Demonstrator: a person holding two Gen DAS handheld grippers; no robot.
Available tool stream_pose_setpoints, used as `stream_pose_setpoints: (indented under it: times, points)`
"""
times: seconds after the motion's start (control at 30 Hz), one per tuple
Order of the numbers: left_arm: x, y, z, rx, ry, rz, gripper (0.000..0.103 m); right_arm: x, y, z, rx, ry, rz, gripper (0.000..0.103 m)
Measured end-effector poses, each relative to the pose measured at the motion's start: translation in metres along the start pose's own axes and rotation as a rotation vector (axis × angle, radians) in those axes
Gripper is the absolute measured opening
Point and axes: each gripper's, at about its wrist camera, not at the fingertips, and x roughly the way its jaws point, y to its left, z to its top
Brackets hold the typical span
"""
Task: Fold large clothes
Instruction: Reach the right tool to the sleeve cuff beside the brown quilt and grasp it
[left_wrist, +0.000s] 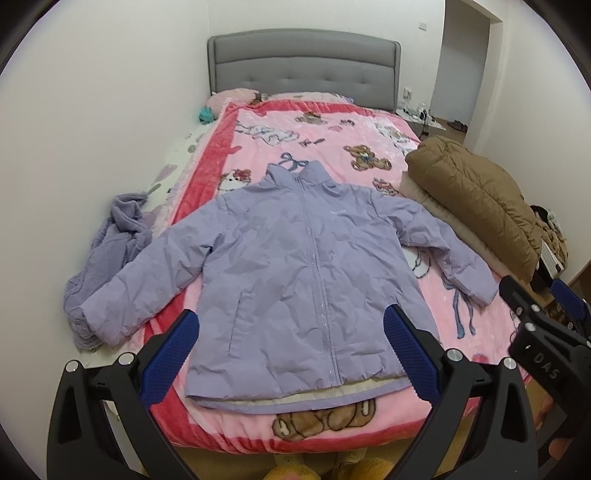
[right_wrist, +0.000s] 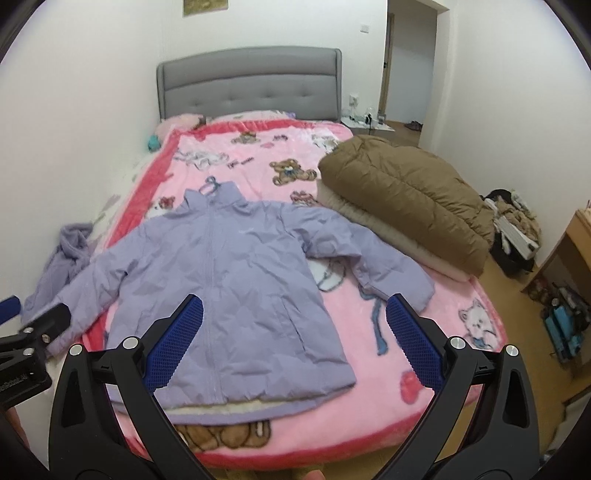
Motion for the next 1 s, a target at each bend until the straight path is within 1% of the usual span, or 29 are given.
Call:
stream_pose_setpoints:
  times: [0.03, 0.1, 0.13, 0.23, 0.3, 0.4, 0.43, 0.47, 0.53, 0.57, 0.63, 0.67, 0.7, 0.73, 0.8, 0.83, 0.87, 0.93, 0.97, 1.0]
  points:
    - [0.004, -0.002, 0.001, 0.006, 0.004, -0.01, 0.098, 0.004, -0.002, 0.0, 0.005, 0.003, -0.001, 0.095]
    - [0.012, -0.009, 0.002, 0.035, -0.011, -0.042, 0.098, 0.017, -0.011, 0.002, 0.029, 0.031, -0.036, 0.095]
    - [0.017, -0.014, 0.002, 0.056, -0.017, -0.054, 0.098, 0.022, -0.015, 0.002, 0.043, 0.04, -0.028, 0.095]
    - [0.033, -0.036, 0.005, 0.134, -0.004, -0.055, 0.098, 0.042, -0.04, -0.001, 0.137, 0.084, 0.019, 0.095]
    - [0.044, -0.054, 0.008, 0.178, 0.013, -0.061, 0.098, 0.062, -0.067, -0.003, 0.223, 0.122, 0.058, 0.095]
    - [0.062, -0.082, 0.015, 0.203, 0.046, -0.077, 0.098, 0.098, -0.105, -0.008, 0.332, 0.205, 0.124, 0.095]
    - [0.069, -0.093, 0.018, 0.21, 0.058, -0.078, 0.098, 0.107, -0.116, -0.011, 0.357, 0.216, 0.122, 0.095]
    - [0.074, -0.1, 0.02, 0.214, 0.062, -0.08, 0.098, 0.125, -0.136, -0.014, 0.396, 0.232, 0.12, 0.095]
    - [0.09, -0.124, 0.026, 0.226, 0.063, -0.057, 0.098, 0.154, -0.166, -0.018, 0.462, 0.263, 0.133, 0.095]
    - [0.099, -0.138, 0.03, 0.235, 0.073, -0.044, 0.098, 0.166, -0.178, -0.02, 0.491, 0.274, 0.146, 0.095]
    - [0.111, -0.157, 0.035, 0.24, 0.082, -0.045, 0.098, 0.193, -0.21, -0.024, 0.567, 0.28, 0.177, 0.093]
    - [0.12, -0.17, 0.038, 0.237, 0.085, -0.044, 0.098, 0.213, -0.233, -0.029, 0.618, 0.272, 0.185, 0.091]
    - [0.127, -0.178, 0.04, 0.234, 0.089, -0.048, 0.098, 0.226, -0.246, -0.032, 0.647, 0.274, 0.177, 0.09]
    - [0.135, -0.188, 0.041, 0.232, 0.098, -0.054, 0.098, 0.239, -0.257, -0.035, 0.672, 0.277, 0.176, 0.085]
    - [0.154, -0.207, 0.041, 0.238, 0.125, -0.062, 0.098, 0.272, -0.287, -0.051, 0.755, 0.281, 0.169, 0.074]
    - [0.162, -0.214, 0.04, 0.244, 0.137, -0.06, 0.098, 0.284, -0.296, -0.058, 0.792, 0.284, 0.169, 0.074]
    - [0.173, -0.222, 0.038, 0.254, 0.155, -0.056, 0.098, 0.302, -0.312, -0.074, 0.87, 0.287, 0.163, 0.074]
    - [0.191, -0.234, 0.034, 0.269, 0.185, -0.056, 0.098, 0.323, -0.331, -0.099, 0.98, 0.299, 0.138, 0.074]
    - [0.2, -0.239, 0.031, 0.274, 0.201, -0.06, 0.098, 0.328, -0.336, -0.108, 1.02, 0.298, 0.122, 0.074]
    - [0.207, -0.243, 0.028, 0.279, 0.212, -0.066, 0.098, 0.333, -0.341, -0.121, 1.076, 0.279, 0.109, 0.074]
